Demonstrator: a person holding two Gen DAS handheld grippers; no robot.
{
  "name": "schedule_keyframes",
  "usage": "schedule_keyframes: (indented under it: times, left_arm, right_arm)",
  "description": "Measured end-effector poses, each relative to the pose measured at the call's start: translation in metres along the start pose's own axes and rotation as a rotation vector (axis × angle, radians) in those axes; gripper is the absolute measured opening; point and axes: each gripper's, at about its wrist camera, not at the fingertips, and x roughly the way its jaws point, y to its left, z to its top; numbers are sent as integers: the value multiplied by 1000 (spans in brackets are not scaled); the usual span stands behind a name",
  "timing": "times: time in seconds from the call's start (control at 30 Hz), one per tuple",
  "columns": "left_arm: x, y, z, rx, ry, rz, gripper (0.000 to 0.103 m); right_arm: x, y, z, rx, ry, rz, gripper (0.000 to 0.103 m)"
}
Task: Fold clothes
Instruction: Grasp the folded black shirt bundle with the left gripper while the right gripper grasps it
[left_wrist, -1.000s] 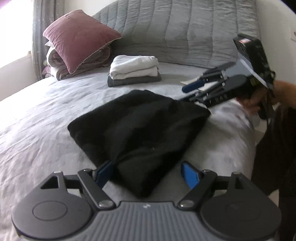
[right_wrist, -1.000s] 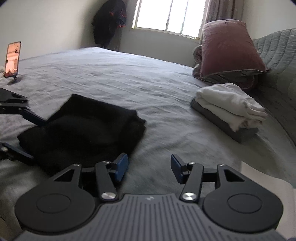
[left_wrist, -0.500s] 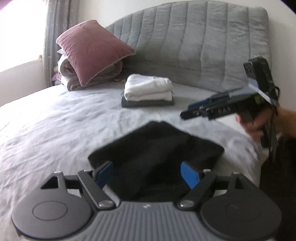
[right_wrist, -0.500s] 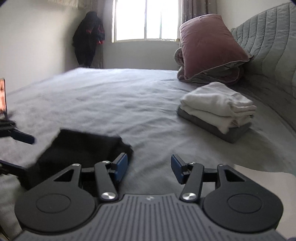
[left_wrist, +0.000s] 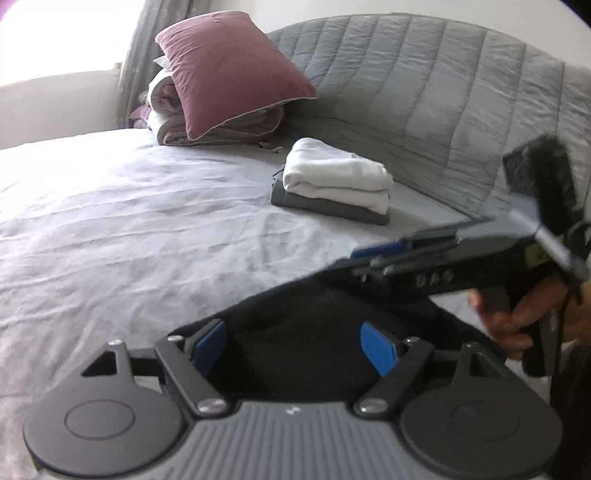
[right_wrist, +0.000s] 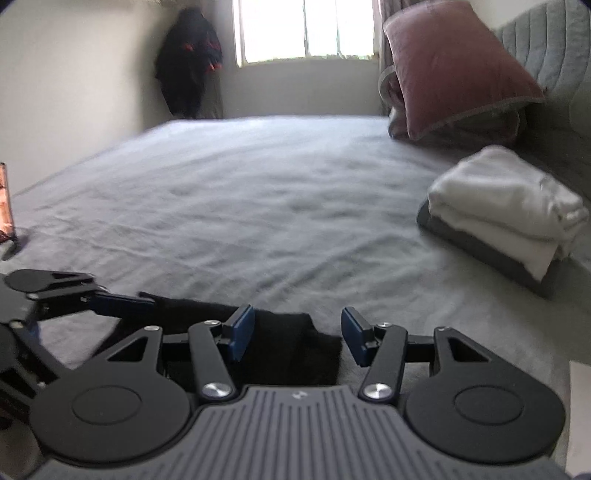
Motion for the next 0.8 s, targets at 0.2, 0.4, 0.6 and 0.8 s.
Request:
schedule_keyframes:
  times: [0.2, 0.4, 0.6, 0.8]
  left_arm:
    - [-4, 14, 3, -90, 23, 20, 82]
    - [-8, 29, 5, -181, 45, 39, 82]
    - [-15, 51, -1, -352, 54, 6, 81]
    - [-17, 56, -6, -430, 49, -30, 79]
  right_arm:
    - [-7, -9, -3, 24, 17, -1, 56]
    - [-16, -25, -3, 81, 22, 2, 65]
    - [-20, -48, -3, 226, 47, 59, 66]
    - [-20, -66, -9, 387, 84, 142, 66]
